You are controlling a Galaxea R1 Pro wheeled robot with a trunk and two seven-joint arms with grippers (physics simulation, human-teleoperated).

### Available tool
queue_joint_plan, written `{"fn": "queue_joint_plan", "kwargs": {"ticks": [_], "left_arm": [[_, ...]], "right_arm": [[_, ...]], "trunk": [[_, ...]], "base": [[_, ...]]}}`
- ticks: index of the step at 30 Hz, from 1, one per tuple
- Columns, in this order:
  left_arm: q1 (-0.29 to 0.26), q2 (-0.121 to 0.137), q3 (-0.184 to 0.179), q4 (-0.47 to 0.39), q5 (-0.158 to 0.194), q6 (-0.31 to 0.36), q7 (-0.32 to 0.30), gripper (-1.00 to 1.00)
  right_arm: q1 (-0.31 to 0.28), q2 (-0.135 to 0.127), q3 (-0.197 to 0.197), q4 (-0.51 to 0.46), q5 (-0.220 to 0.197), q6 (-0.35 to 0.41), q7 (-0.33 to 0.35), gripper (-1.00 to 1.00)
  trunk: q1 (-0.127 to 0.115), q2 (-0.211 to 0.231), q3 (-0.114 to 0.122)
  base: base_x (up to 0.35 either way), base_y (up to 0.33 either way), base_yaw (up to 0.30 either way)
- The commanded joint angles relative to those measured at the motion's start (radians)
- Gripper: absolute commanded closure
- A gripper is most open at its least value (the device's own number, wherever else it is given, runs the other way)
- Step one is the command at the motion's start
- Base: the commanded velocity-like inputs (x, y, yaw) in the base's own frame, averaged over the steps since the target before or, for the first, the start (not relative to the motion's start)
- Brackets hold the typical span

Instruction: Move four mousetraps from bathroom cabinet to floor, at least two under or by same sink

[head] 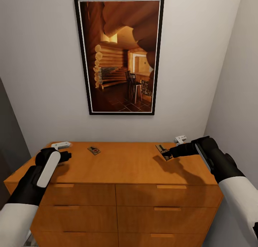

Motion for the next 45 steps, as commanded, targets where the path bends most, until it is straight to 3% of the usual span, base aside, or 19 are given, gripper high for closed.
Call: {"fn": "queue_joint_plan", "kwargs": {"ticks": [1, 6, 11, 16, 45], "left_arm": [[-0.005, 0.004, 0.008, 0.001, 0.010, 0.002, 0.010, -1.00], [-0.012, 0.010, 0.042, 0.012, 0.013, 0.001, 0.009, -1.00], [-0.032, 0.011, 0.053, 0.091, 0.012, -0.003, 0.004, -1.00], [-0.052, 0.011, 0.055, 0.150, 0.011, -0.013, 0.002, -1.00], [-0.129, 0.008, 0.053, 0.296, 0.013, -0.043, -0.001, -1.00]], "right_arm": [[-0.001, -0.001, 0.001, -0.001, 0.007, 0.003, 0.006, 1.00], [-0.001, -0.001, 0.000, -0.003, 0.007, 0.003, 0.006, 1.00], [-0.001, -0.002, 0.000, -0.004, 0.007, 0.003, 0.007, 1.00], [-0.001, -0.002, 0.000, -0.004, 0.007, 0.003, 0.007, 1.00], [-0.002, -0.002, 0.000, -0.005, 0.009, 0.003, 0.009, 1.00]], "trunk": [[0.000, -0.001, -0.001], [0.000, -0.001, -0.001], [0.000, -0.001, -0.001], [0.000, -0.001, -0.001], [0.000, -0.001, -0.001]], "base": [[0.000, 0.000, 0.000], [0.000, 0.000, 0.000], [0.000, 0.000, 0.000], [0.000, 0.000, 0.000], [0.000, 0.000, 0.000]]}}
